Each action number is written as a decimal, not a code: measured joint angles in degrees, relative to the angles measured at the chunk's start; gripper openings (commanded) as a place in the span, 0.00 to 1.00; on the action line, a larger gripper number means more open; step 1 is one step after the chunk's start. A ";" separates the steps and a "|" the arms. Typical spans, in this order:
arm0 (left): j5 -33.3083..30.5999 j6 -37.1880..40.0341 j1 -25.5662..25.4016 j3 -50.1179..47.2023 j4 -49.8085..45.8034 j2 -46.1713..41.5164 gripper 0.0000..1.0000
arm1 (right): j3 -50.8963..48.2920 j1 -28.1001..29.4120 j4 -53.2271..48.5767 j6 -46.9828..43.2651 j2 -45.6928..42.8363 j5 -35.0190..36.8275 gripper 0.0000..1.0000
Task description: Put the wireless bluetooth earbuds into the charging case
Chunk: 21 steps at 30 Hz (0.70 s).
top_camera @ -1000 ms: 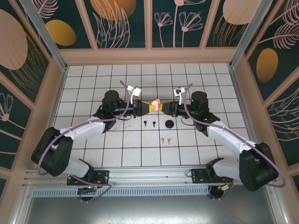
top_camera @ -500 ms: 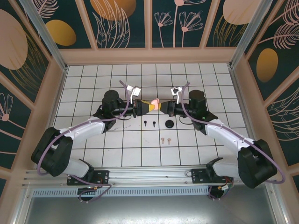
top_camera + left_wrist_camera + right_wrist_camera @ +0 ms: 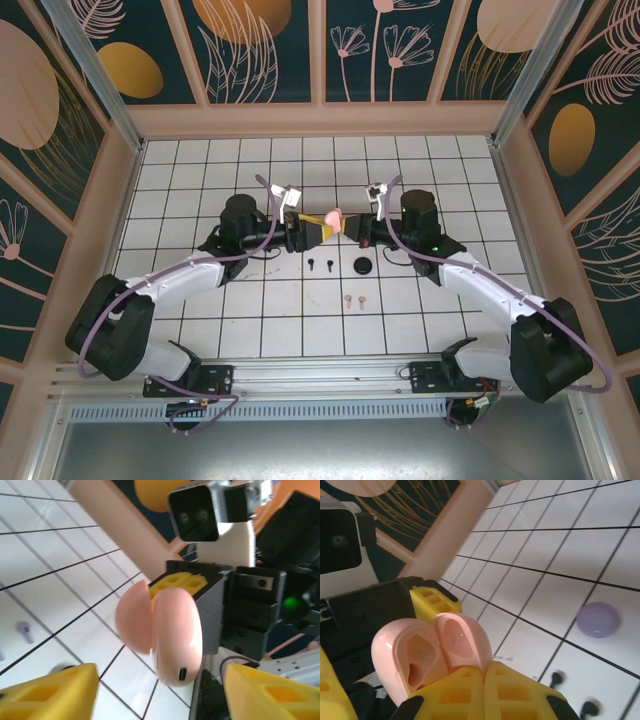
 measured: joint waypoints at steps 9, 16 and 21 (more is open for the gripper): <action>-4.61 19.98 0.00 16.15 -28.39 -1.09 0.86 | 10.51 -1.64 -17.90 -14.62 1.84 8.33 0.00; -1.68 33.35 0.00 29.16 -47.63 6.60 0.78 | 14.23 -1.64 -27.58 -25.57 4.11 10.71 0.00; 0.70 39.91 0.00 34.53 -58.38 12.83 0.68 | 15.47 -1.64 -30.69 -29.53 4.31 10.19 0.00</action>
